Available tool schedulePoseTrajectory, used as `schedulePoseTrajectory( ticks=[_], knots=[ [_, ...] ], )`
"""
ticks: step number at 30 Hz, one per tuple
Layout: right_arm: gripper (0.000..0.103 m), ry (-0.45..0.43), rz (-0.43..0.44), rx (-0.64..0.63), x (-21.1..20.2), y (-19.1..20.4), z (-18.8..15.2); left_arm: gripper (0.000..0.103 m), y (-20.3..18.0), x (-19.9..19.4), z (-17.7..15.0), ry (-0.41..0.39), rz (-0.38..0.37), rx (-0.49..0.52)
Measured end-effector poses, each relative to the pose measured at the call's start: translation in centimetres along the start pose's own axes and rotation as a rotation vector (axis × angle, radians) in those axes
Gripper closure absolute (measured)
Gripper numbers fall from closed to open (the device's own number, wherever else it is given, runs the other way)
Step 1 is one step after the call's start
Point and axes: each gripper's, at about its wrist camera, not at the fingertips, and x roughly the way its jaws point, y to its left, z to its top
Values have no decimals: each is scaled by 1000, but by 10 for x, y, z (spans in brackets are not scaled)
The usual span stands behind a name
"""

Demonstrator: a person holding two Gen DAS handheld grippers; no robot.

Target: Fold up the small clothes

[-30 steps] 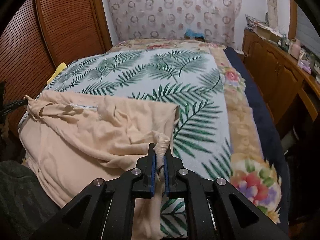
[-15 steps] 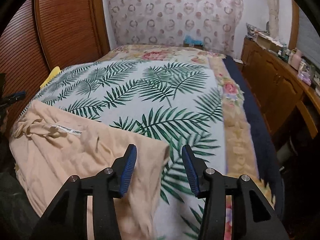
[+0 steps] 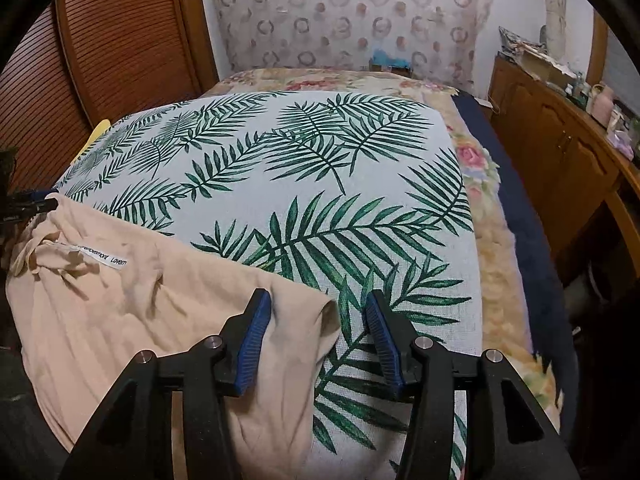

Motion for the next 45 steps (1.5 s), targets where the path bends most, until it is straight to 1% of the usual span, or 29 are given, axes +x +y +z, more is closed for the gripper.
schedulePoseTrajectory(
  ticks=[4, 6, 7, 8, 9, 12, 16, 17, 18, 19, 21, 22, 23, 24, 25, 28, 33, 35, 37, 39, 45],
  knots=[
    [52, 1, 29, -16, 2, 4, 0, 33, -3, 1, 0, 1, 14, 14],
    [52, -1, 35, -44, 3, 10, -2, 33, -4, 1, 0, 2, 17, 23],
    [53, -1, 26, -63, 3, 13, -3, 33, -5, 2, 0, 2, 17, 25],
    [58, -1, 33, -70, 2, 14, -4, 33, -4, 2, 0, 1, 17, 26],
    [60, 1, 43, -68, 1, 14, -4, 33, -5, 1, 0, 0, 17, 27],
    [63, 5, 48, -70, 1, 14, -5, 34, -6, 1, -1, 2, 17, 40],
    [70, 8, 57, -67, 0, 16, -5, 49, -10, 0, -2, -1, -6, 57],
    [74, 9, 61, -66, 0, 17, -4, 50, -12, 0, -2, 0, -10, 64],
    [83, 9, 64, -64, 0, 18, -5, 55, -14, -1, -2, 1, -18, 73],
    [88, 7, 65, -63, -1, 19, -5, 58, -15, -1, -3, 3, -26, 80],
    [94, 3, 68, -63, -3, 22, -6, 75, -18, -3, -4, 7, -48, 85],
    [94, 0, 74, -62, -5, 24, -7, 85, -19, -4, -4, 10, -56, 84],
    [95, -10, 84, -55, -8, 25, -8, 87, -22, -6, -5, 10, -63, 80],
    [95, -24, 87, -45, -12, 26, -9, 90, -24, -11, -5, 0, -55, 77],
    [95, -37, 90, -37, -18, 27, -10, 93, -25, -17, -5, -19, -45, 72],
    [95, -103, 97, -35, -47, 33, -11, 93, -30, -52, -2, -100, -52, 51],
    [96, -232, 103, -62, -117, 48, -6, 94, -44, -128, 2, -263, -79, 50],
    [96, -284, 109, -70, -145, 53, -3, 94, -47, -152, 6, -311, -85, 57],
    [96, -332, 115, -80, -171, 58, 2, 94, -50, -180, 15, -361, -88, 72],
    [96, -377, 105, -96, -196, 62, 10, 94, -53, -209, 27, -423, -72, 93],
    [96, -514, 98, -153, -272, 79, 43, 94, -54, -283, 60, -592, -50, 112]
  ],
)
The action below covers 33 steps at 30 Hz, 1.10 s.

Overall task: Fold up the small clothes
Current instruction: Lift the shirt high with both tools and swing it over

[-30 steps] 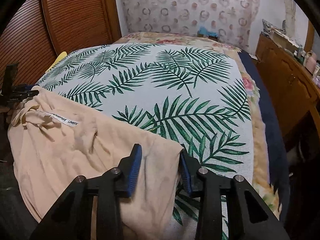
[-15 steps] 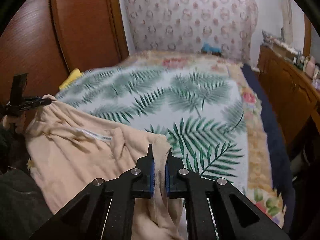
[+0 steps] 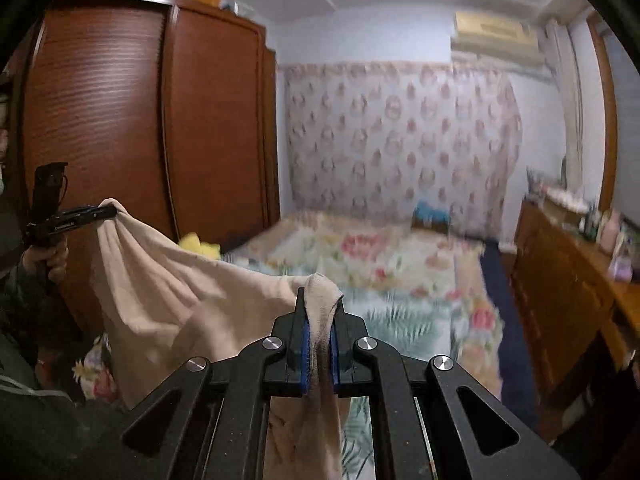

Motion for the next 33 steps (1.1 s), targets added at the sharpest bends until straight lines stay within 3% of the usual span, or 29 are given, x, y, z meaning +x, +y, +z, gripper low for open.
schedulePoseTrajectory(
  ticks=[11, 20, 25, 33],
  knots=[
    [96, -215, -51, -110, -87, 27, 109, 94, 7, -58, 85, -218, 74, 59],
    [96, -314, -132, -179, -149, 48, 177, 94, -1, -106, 138, -373, 146, 132],
    [96, -328, -166, -204, -168, 60, 192, 94, 0, -114, 146, -402, 162, 149],
    [96, -302, -188, -233, -146, 68, 158, 94, -8, -117, 138, -411, 168, 160]
  ],
)
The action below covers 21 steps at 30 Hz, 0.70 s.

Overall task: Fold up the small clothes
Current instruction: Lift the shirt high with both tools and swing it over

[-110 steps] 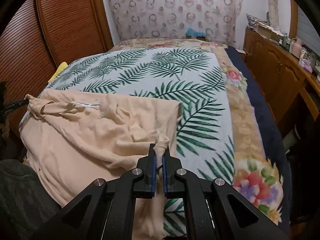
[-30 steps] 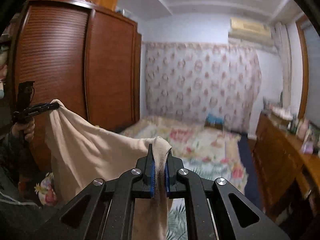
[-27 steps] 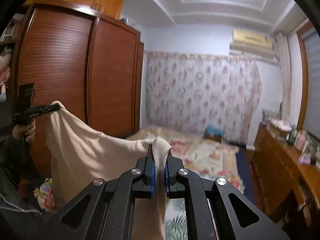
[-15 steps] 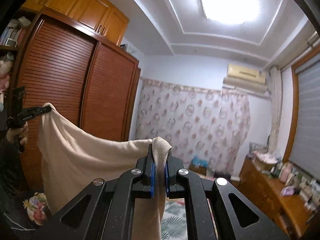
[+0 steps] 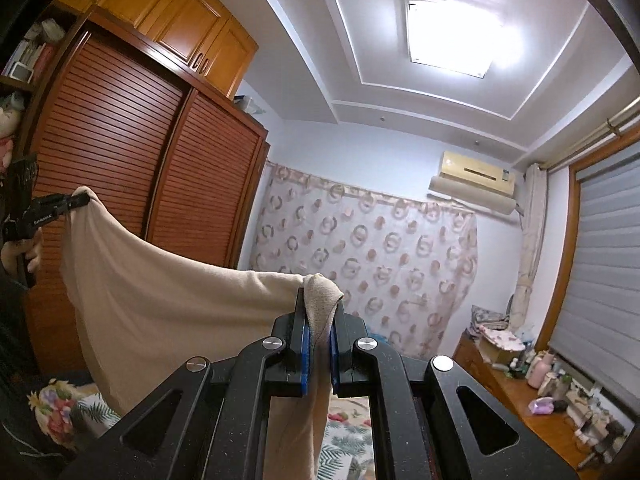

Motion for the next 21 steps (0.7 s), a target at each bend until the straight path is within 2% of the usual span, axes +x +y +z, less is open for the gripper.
schedulePoseTrajectory(
  ticks=[7, 11, 15, 21],
  knots=[
    [96, 15, -11, -27, 6, -6, 1, 94, -3, 2, 4, 2, 9, 5],
    [96, 55, -23, -45, 37, -13, -11, 94, -1, 36, -14, 60, 33, 12],
    [96, 160, -15, -40, 104, -26, -42, 94, 2, 101, -60, 169, 42, 4],
    [96, 327, 45, 16, 221, -45, -130, 94, 10, 196, -158, 344, 38, -38]
  ],
)
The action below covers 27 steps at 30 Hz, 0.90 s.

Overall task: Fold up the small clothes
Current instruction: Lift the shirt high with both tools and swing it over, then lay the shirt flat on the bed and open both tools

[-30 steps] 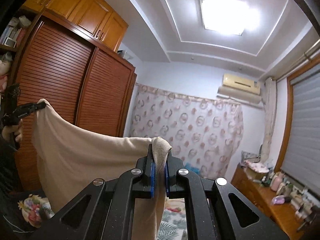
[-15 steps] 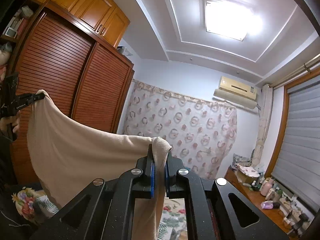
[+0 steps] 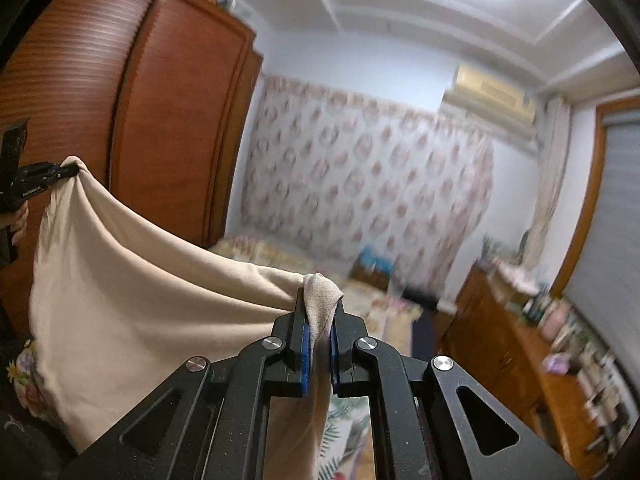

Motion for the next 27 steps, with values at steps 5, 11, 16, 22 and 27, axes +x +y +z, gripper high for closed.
schedulePoseTrajectory(
  ticks=[5, 11, 16, 22, 27],
  knots=[
    [96, 107, 45, 47, 95, -19, -34, 94, -1, 81, -41, 129, -4, -7],
    [96, 242, 69, 101, 196, -43, -58, 94, -14, 165, -83, 287, -20, 5],
    [96, 342, 68, 119, 271, -62, -61, 94, -21, 212, -113, 378, -26, 2],
    [96, 425, 78, 166, 346, -68, -49, 94, -25, 247, -140, 459, -35, 0],
    [96, 455, 83, 183, 361, -63, -54, 94, -25, 269, -151, 498, -29, -1]
  ],
)
